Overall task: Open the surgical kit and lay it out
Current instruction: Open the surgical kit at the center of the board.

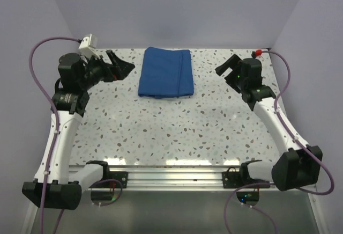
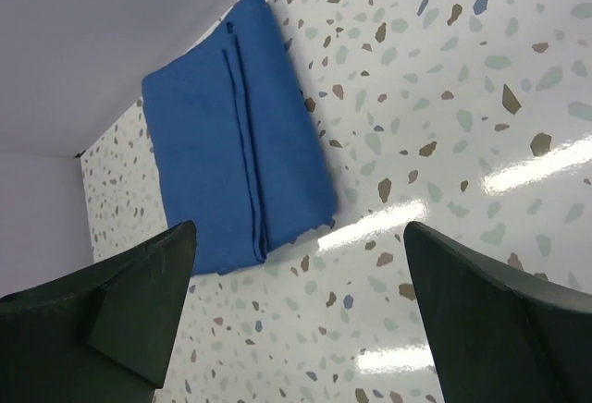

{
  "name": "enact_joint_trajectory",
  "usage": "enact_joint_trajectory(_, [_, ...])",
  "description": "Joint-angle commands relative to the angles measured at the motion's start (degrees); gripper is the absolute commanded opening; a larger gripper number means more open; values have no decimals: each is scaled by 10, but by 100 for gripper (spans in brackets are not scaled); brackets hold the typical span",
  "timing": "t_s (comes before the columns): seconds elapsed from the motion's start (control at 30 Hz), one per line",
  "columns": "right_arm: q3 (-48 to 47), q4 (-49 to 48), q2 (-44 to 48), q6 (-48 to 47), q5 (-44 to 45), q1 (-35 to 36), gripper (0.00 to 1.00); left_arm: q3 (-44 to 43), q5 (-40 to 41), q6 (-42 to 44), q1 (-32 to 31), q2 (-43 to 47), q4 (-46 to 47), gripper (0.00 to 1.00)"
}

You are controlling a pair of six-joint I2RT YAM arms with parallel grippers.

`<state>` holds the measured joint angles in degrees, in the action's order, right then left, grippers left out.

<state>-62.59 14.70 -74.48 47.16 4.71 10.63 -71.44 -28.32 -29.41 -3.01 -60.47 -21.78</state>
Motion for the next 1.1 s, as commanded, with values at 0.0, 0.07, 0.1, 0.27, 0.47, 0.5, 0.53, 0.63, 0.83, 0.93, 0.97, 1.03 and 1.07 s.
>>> enact_joint_trajectory(0.0, [-7, 86, 78, 8, 33, 0, 99, -41, -11, 4, 5, -55, -39, 100])
enact_joint_trajectory(0.07, [-15, 109, 96, 4, -12, 0, 99, -37, -87, 5, 5, -81, -1, 100])
enact_joint_trajectory(0.1, [-21, 135, 103, -3, -27, 2, 99, -32, -129, -9, 5, -113, 26, 100])
enact_joint_trajectory(0.27, [-3, 217, 220, -19, 18, 47, 99, -124, -94, -95, -18, -195, 69, 100])
enact_joint_trajectory(0.47, [-4, 342, 284, -66, 22, 54, 99, -215, 174, -1, -133, -227, 19, 100])
enact_joint_trajectory(0.5, [0, 363, 288, -73, 5, 54, 99, -212, 186, 20, -136, -254, 9, 100])
enact_joint_trajectory(0.53, [4, 370, 289, -73, -3, 54, 99, -219, 233, 36, -153, -272, -25, 100])
enact_joint_trajectory(0.63, [25, 373, 304, -67, -36, 54, 98, -267, 350, 114, -245, -352, -87, 100])
enact_joint_trajectory(0.83, [19, 386, 286, -90, -16, 54, 98, -278, 470, 179, -337, -447, -86, 100])
enact_joint_trajectory(0.93, [-15, 414, 253, -109, 13, 55, 98, -302, 470, 192, -337, -488, -86, 98])
enact_joint_trajectory(0.97, [-24, 419, 246, -112, 18, 55, 98, -302, 470, 197, -337, -496, -85, 98])
enact_joint_trajectory(1.03, [-24, 421, 233, -116, 26, 54, 98, -297, 473, 202, -337, -517, -78, 97])
enact_joint_trajectory(1.07, [-20, 418, 231, -117, 27, 54, 98, -292, 476, 202, -338, -522, -73, 97])
